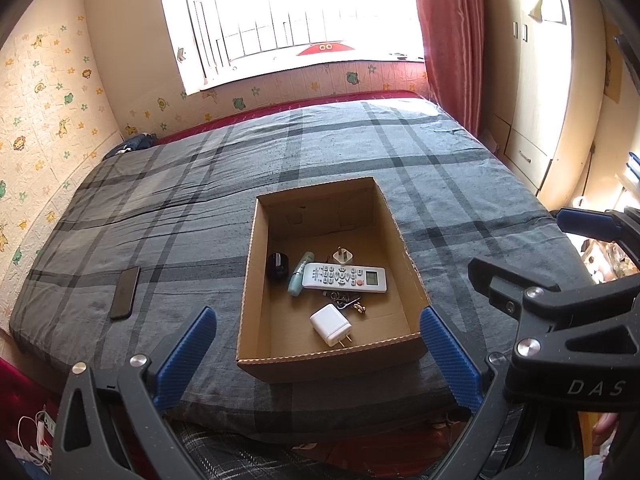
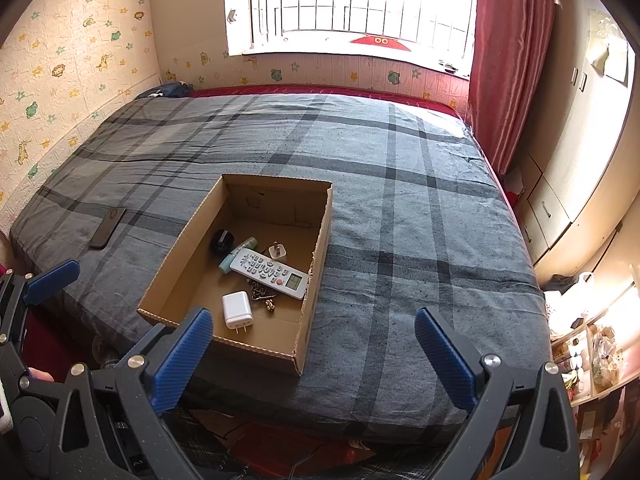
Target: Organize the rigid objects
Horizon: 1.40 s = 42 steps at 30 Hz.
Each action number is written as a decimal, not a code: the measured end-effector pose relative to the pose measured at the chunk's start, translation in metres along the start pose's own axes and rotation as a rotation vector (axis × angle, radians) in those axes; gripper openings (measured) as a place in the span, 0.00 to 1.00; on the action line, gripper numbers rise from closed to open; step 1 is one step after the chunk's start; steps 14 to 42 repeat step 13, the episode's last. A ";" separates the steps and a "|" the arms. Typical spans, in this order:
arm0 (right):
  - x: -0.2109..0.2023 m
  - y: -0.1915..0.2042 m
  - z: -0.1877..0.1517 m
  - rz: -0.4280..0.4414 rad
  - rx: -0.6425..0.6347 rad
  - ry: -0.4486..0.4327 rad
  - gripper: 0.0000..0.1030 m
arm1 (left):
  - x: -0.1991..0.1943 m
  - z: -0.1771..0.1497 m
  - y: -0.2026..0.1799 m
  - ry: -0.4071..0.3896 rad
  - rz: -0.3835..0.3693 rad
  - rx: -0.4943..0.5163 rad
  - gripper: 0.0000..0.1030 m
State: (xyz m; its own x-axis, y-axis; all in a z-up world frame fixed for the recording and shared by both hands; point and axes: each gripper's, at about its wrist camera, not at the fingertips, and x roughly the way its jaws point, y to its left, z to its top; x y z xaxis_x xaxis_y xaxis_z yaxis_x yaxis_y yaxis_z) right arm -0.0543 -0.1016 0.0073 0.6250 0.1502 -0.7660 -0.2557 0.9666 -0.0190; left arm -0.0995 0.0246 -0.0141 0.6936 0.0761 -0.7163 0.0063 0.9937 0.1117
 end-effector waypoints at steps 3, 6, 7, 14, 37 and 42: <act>0.004 0.000 0.001 -0.004 0.001 0.005 1.00 | 0.003 0.001 0.000 0.006 -0.003 0.002 1.00; 0.007 -0.001 0.003 -0.007 0.003 0.007 1.00 | 0.005 0.002 -0.001 0.004 -0.004 0.005 1.00; 0.007 -0.001 0.003 -0.007 0.004 0.006 1.00 | 0.005 0.003 -0.001 0.002 -0.004 0.006 1.00; 0.011 -0.001 0.005 -0.005 0.009 0.009 1.00 | 0.007 0.004 0.000 0.002 -0.003 0.010 1.00; 0.011 -0.001 0.005 -0.005 0.009 0.009 1.00 | 0.007 0.004 0.000 0.002 -0.003 0.010 1.00; 0.011 -0.001 0.005 -0.005 0.009 0.009 1.00 | 0.007 0.004 0.000 0.002 -0.003 0.010 1.00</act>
